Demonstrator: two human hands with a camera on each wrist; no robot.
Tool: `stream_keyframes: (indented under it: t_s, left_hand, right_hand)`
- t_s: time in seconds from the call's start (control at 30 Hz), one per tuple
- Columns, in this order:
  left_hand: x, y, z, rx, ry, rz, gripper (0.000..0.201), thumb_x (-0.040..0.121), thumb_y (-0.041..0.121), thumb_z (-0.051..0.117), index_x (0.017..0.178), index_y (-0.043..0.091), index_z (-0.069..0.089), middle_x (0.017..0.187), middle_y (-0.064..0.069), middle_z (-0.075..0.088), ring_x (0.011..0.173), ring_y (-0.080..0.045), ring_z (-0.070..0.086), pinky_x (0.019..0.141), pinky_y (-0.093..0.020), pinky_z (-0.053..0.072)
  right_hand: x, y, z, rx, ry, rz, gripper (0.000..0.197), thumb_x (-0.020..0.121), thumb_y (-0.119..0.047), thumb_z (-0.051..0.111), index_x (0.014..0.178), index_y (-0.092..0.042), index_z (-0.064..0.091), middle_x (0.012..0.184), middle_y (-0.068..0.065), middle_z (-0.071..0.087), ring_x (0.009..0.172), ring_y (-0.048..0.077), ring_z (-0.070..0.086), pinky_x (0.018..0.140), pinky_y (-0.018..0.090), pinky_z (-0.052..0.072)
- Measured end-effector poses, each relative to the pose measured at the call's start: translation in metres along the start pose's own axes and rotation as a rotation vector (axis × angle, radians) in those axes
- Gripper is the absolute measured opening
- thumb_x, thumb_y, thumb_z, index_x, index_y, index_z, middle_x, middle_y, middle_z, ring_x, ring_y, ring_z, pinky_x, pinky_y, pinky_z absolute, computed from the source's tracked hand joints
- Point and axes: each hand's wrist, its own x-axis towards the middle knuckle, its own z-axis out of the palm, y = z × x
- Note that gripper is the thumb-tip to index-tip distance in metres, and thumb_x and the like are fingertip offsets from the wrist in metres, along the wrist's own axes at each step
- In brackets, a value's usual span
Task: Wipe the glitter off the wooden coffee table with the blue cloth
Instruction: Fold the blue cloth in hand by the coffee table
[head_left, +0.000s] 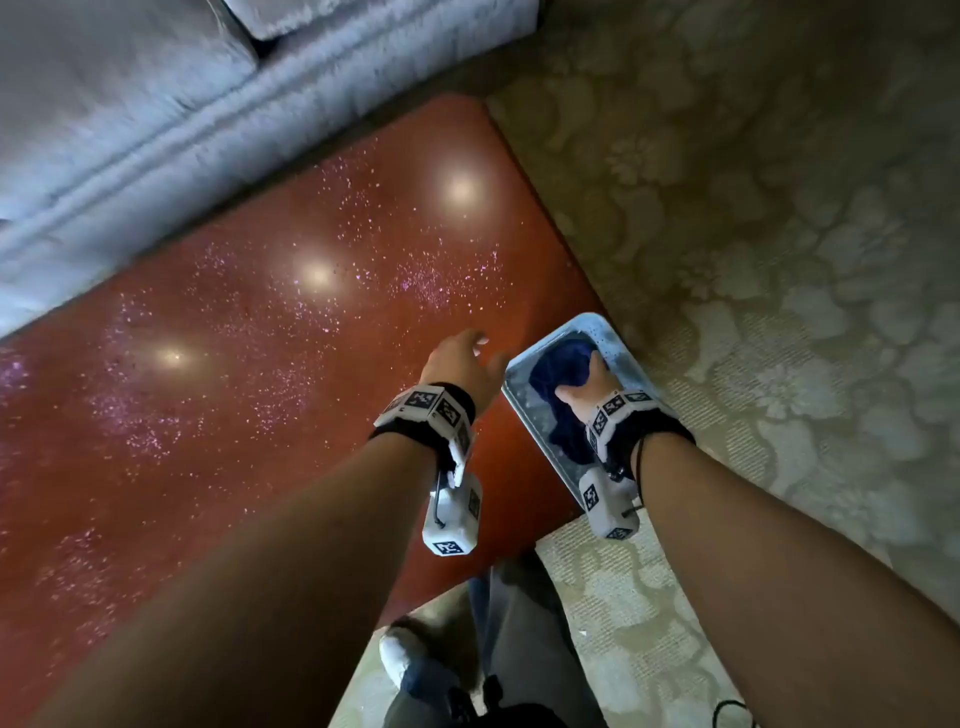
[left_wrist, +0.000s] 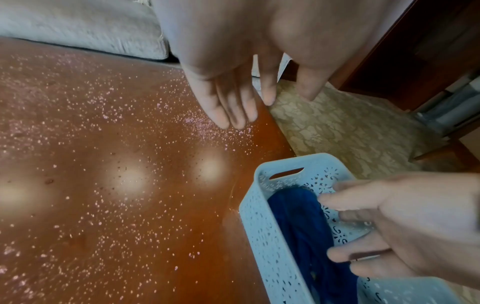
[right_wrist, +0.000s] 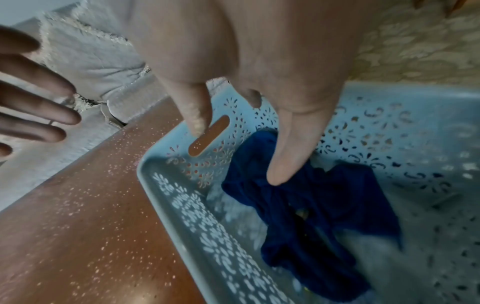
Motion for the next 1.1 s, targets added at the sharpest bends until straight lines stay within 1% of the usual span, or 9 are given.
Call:
stream_keyframes:
  t_s: [0.17,0.37,0.6,0.67,0.77,0.87,0.93,1.0,1.1]
  left_hand:
    - [0.011,-0.016,0.019,-0.071,0.028,-0.033,0.044,0.094,0.042,0.055,0.131,0.019,0.053,0.127,0.001,0.06,0.112,-0.015,0.058,0.095,-0.036,0.049]
    - [0.016,-0.036,0.04,-0.125,0.048,-0.053,0.049,0.092,0.049,0.054,0.131,0.02,0.054,0.126,0.003,0.06,0.109,-0.013,0.059,0.094,-0.036,0.05]
    - [0.014,-0.03,0.037,-0.193,-0.013,-0.056,0.043,0.094,0.048,0.053,0.126,0.02,0.058,0.12,0.005,0.064,0.104,-0.009,0.06,0.084,-0.025,0.045]
    - [0.013,-0.021,0.03,-0.206,-0.057,-0.049,0.044,0.095,0.049,0.051,0.127,0.02,0.057,0.122,0.005,0.063,0.105,-0.009,0.059,0.083,-0.024,0.042]
    - [0.009,-0.001,0.02,-0.257,-0.153,-0.053,0.051,0.095,0.051,0.05,0.136,0.022,0.051,0.131,0.001,0.059,0.117,-0.018,0.057,0.09,-0.028,0.041]
    - [0.004,0.022,0.01,-0.376,-0.22,-0.052,0.062,0.095,0.051,0.05,0.147,0.02,0.039,0.144,-0.003,0.048,0.128,-0.021,0.049,0.103,-0.029,0.038]
    - [-0.001,0.039,0.002,-0.492,-0.283,-0.086,0.066,0.092,0.057,0.05,0.147,0.022,0.037,0.146,-0.002,0.045,0.129,-0.022,0.046,0.107,-0.039,0.04]
    - [-0.006,0.053,-0.005,-0.623,-0.382,-0.176,0.068,0.086,0.066,0.051,0.14,0.025,0.041,0.133,0.0,0.051,0.116,-0.024,0.054,0.094,-0.045,0.049]
    - [-0.016,0.066,-0.022,-0.967,-0.5,-0.266,0.083,0.072,0.064,0.071,0.133,0.014,0.045,0.122,-0.019,0.062,0.104,-0.041,0.064,0.087,-0.056,0.052]
  right_hand:
    - [0.019,0.002,0.011,-0.1,-0.001,0.038,0.096,0.082,-0.046,0.063,0.15,-0.024,-0.002,0.152,0.018,0.018,0.136,0.037,0.029,0.108,0.05,0.03]
    - [0.038,0.003,0.026,-0.204,0.032,0.067,0.105,0.078,-0.041,0.07,0.149,-0.027,-0.007,0.15,0.022,0.016,0.135,0.039,0.027,0.107,0.054,0.031]
    - [0.029,0.008,0.005,0.059,0.095,-0.023,0.04,0.09,-0.013,0.053,0.13,-0.01,0.05,0.128,0.013,0.054,0.12,0.029,0.05,0.095,0.029,0.038]
    - [0.015,0.008,-0.005,0.197,0.125,-0.045,0.034,0.089,-0.014,0.055,0.123,-0.012,0.057,0.109,0.012,0.063,0.104,0.028,0.06,0.089,0.032,0.045]
    - [-0.015,0.003,-0.024,0.464,0.174,-0.071,0.023,0.086,-0.012,0.059,0.108,-0.01,0.064,0.075,0.008,0.063,0.057,0.02,0.06,0.063,0.032,0.055]
    - [-0.051,-0.008,-0.056,0.627,0.069,-0.159,0.012,0.086,-0.001,0.058,0.092,-0.008,0.064,0.059,0.01,0.053,0.036,0.012,0.045,0.039,0.019,0.037]
    - [-0.076,-0.018,-0.078,0.709,-0.013,-0.228,0.015,0.085,0.003,0.056,0.082,-0.011,0.062,0.059,0.011,0.051,0.042,0.018,0.044,0.041,0.022,0.033]
    - [-0.096,-0.028,-0.094,0.776,-0.071,-0.282,0.017,0.084,0.002,0.055,0.082,-0.013,0.063,0.063,0.011,0.054,0.05,0.021,0.046,0.047,0.026,0.034]
    - [-0.126,-0.049,-0.108,0.884,-0.118,-0.339,0.022,0.085,0.006,0.05,0.09,-0.011,0.062,0.079,0.012,0.06,0.066,0.024,0.056,0.058,0.029,0.045]
